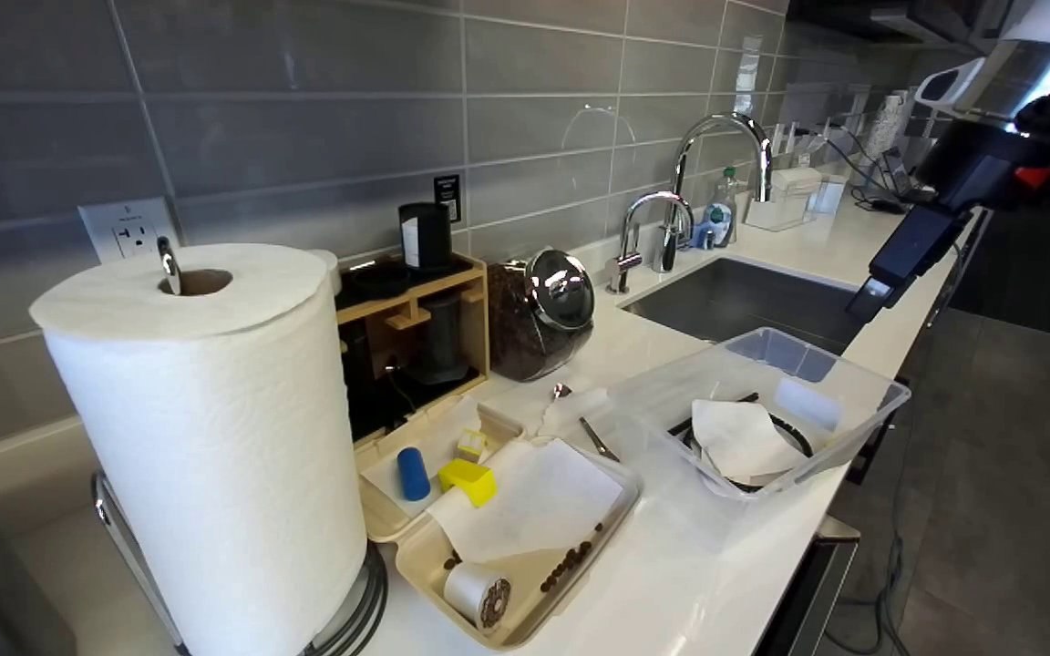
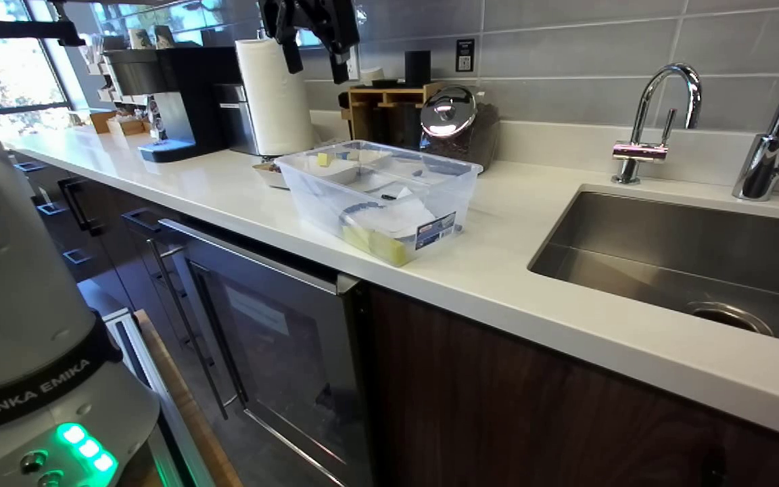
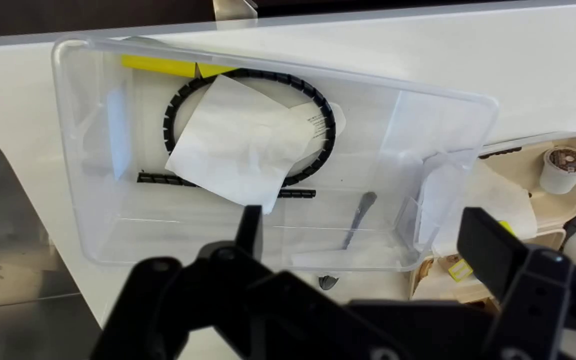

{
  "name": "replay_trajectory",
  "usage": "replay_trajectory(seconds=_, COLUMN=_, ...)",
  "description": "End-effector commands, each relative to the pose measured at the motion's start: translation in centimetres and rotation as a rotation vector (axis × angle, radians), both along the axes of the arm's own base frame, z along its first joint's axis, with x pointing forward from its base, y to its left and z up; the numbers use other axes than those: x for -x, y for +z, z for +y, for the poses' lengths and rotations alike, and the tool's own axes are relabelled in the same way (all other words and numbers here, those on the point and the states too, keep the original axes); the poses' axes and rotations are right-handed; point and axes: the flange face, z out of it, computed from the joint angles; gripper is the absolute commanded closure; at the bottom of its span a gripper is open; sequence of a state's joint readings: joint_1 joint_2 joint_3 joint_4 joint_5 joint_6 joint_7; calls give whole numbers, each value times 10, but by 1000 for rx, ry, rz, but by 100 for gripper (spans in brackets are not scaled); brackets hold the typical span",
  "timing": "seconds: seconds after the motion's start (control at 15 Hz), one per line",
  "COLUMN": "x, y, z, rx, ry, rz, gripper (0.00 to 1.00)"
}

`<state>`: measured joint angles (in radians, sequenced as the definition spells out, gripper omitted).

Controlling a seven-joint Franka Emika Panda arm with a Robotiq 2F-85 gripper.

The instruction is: Place the yellow block next to the blue block

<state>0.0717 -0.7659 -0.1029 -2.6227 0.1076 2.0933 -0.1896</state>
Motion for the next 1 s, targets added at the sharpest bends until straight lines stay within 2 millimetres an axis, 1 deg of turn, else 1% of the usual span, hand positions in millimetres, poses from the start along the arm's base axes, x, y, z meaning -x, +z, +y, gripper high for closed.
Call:
replay_trajectory(seconds=0.0, x=-5, y=-3, z=20, rx=20, ry=26, rz=7, gripper=0)
replay_trajectory(seconds=0.07, x=-6, y=-6, z=32, rx=27, ry=35, rz=16, gripper=0)
replay_trajectory(seconds=0.27, x=-10, y=-12, z=84, rx=36, ry=54, rz=28, gripper=0)
replay_trajectory(seconds=0.4, x=-17, y=-15, z=116, rx=40, ry=42, rz=21, gripper=0)
replay_trajectory(seconds=0.47, x=-23, y=-15, z=131, rx=36, ry=43, rz=23, gripper=0)
replay_trajectory(seconds=0.6, x=-37, y=-13, z=155, rx=35, ry=44, rz=24, gripper=0)
replay_trajectory(seconds=0.73, x=-54, y=-10, z=177, rx=39, ry=48, rz=32, gripper=0)
replay_trajectory(seconds=0.93, x=-82, y=-12, z=209, rx=53, ry=47, rz=64, gripper=0)
